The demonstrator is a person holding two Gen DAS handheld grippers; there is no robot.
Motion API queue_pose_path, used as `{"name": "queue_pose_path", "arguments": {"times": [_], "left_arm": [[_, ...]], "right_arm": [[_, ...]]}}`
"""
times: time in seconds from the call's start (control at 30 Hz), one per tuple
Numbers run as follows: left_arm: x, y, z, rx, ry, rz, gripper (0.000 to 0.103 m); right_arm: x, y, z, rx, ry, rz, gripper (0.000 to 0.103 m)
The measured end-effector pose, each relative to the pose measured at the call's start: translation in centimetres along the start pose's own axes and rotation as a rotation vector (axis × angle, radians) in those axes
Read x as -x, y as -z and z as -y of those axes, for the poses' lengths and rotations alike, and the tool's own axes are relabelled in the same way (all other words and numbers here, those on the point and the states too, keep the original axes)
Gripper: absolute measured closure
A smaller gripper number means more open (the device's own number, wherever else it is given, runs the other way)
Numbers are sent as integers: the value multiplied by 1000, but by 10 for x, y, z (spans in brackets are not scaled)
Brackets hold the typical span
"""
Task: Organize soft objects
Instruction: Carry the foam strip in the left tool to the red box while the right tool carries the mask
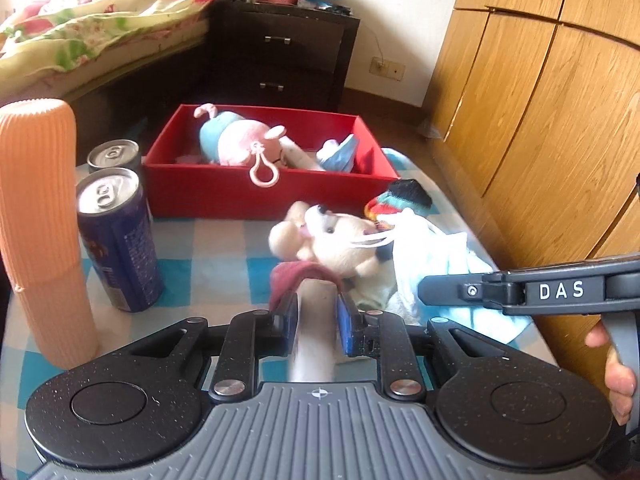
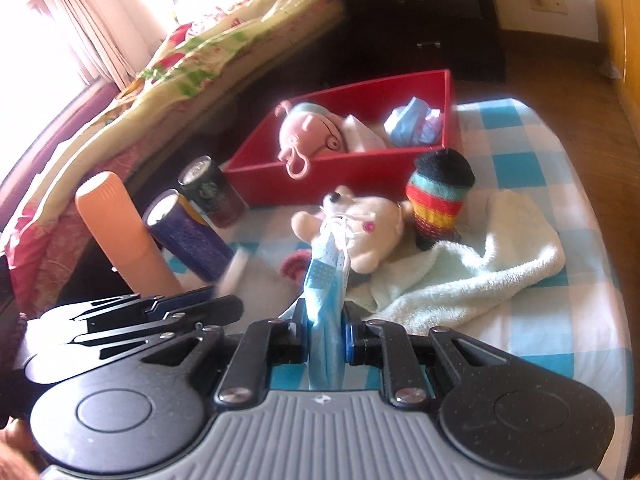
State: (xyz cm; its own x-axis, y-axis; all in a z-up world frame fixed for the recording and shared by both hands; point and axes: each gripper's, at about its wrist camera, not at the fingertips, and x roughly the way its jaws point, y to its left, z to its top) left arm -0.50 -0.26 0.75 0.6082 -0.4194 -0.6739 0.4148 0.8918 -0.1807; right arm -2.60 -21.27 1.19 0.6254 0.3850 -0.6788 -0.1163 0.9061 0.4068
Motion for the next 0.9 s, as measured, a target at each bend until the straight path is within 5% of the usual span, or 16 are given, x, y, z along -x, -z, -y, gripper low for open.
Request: {"name": "queue_pose_path", "arguments": {"times": [0.13,0.27,0.43,0.9], "left_arm": [[-7,4,6,-56,-55,-46,81],[-23,21,4,-67,-89,-144,61],[-34,28,-1,-27,-108,-165,85],[15,-17,12,-6,-99,71,85]], "right_arm": [[3,-3,0,-6,-4,15,103],[-1,-3,2,-11,-3,10,103],[-1,-1,1,-4,-12,7,103],[23,-13,-11,44,11,132,103]]}}
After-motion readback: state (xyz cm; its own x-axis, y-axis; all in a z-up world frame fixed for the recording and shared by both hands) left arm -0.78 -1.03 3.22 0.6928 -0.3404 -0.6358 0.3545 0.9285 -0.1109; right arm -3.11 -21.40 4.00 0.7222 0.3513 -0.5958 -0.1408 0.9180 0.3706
